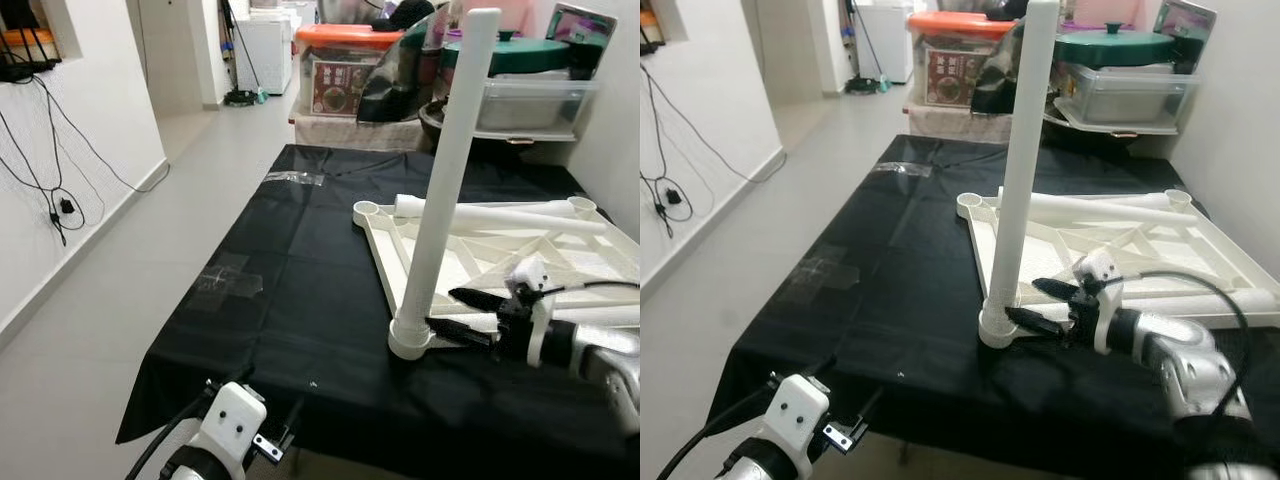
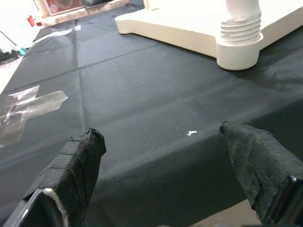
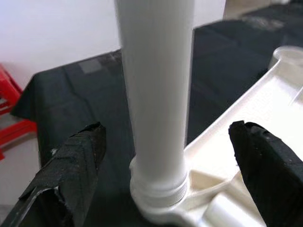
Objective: Building children table
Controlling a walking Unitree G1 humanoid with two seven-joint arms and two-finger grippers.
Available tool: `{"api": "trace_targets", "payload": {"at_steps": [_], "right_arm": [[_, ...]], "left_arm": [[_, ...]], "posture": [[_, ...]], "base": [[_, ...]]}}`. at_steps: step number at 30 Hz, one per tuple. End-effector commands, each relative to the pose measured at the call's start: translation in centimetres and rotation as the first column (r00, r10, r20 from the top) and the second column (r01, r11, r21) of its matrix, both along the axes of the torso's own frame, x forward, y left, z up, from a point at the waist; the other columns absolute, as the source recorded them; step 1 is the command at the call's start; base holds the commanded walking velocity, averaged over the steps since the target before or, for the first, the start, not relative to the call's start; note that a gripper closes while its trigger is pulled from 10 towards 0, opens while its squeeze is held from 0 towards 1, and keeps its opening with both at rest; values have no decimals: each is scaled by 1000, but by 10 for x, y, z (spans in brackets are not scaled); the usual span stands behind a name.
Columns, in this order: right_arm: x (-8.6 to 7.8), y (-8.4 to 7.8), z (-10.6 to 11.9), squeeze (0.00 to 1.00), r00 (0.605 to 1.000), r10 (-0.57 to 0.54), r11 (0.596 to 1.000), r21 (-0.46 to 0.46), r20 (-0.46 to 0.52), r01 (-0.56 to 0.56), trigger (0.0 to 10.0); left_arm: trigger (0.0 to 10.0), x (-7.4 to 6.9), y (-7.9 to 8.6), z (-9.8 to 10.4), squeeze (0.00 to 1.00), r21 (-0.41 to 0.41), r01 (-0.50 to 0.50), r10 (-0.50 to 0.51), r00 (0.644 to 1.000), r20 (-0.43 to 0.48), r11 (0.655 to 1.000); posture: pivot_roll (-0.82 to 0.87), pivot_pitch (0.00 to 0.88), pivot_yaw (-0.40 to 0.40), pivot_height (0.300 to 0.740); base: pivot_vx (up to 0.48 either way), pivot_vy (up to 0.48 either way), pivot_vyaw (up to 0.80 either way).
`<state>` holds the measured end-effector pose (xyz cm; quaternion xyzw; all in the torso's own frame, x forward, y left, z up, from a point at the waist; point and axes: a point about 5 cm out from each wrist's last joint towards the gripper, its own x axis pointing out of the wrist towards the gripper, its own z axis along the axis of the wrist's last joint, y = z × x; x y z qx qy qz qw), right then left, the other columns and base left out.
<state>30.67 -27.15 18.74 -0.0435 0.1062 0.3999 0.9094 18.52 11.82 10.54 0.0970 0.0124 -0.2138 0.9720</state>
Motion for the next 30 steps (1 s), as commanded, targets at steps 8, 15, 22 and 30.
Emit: {"api": "trace_targets", "payload": {"at_steps": [8,15,22,30], "right_arm": [[9,-10,1,0,998,53,998,-32,-26,-53,10000],[10,-4,-4,0,990,136,990,-23,-47,-138,10000],[17,1,-6,0,989,148,989,-18,-31,-148,10000],[20,7,-9,0,984,176,984,-18,-23,-177,10000]], "left_arm": [[10000,-3,-4,8,0,2,32,-32,999,41,1000],[10000,-3,-5,9,0,7,40,-40,998,45,999],[10000,-6,-11,15,0,31,90,-92,991,92,995],[10000,-7,-12,14,0,44,106,-109,990,93,993]], "posture": [[114,36,-56,740],[113,41,-56,740],[115,46,-54,740],[114,50,-54,740]], "base": [[0,0,0],[0,0,0],[0,0,0],[0,0,0]]}}
